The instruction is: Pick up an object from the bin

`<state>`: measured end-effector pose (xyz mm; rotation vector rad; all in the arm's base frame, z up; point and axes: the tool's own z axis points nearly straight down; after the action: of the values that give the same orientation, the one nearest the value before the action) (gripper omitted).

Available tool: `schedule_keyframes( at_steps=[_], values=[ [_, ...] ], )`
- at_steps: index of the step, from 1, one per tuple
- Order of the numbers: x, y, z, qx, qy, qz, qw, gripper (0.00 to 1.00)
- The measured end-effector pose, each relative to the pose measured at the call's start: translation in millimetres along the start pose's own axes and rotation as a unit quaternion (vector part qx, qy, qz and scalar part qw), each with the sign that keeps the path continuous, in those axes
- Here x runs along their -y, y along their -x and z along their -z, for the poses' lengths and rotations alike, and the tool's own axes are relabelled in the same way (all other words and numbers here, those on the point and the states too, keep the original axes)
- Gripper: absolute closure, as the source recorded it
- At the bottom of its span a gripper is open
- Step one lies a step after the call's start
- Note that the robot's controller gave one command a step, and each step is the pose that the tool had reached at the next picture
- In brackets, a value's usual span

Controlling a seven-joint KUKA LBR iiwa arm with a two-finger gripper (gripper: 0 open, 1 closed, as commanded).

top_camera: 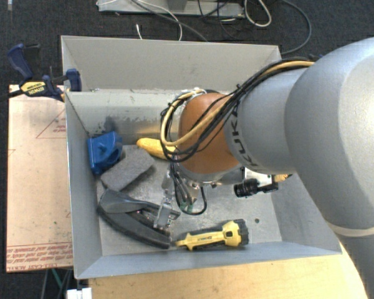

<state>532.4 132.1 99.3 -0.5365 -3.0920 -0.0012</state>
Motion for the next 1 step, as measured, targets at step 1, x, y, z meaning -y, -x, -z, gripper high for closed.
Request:
schedule_keyframes(
  at_steps=[1],
  values=[
    [-20.7, -53.0, -26.8, 0.0161, 0.009, -0.032, 0.9993, 0.00]
  ],
)
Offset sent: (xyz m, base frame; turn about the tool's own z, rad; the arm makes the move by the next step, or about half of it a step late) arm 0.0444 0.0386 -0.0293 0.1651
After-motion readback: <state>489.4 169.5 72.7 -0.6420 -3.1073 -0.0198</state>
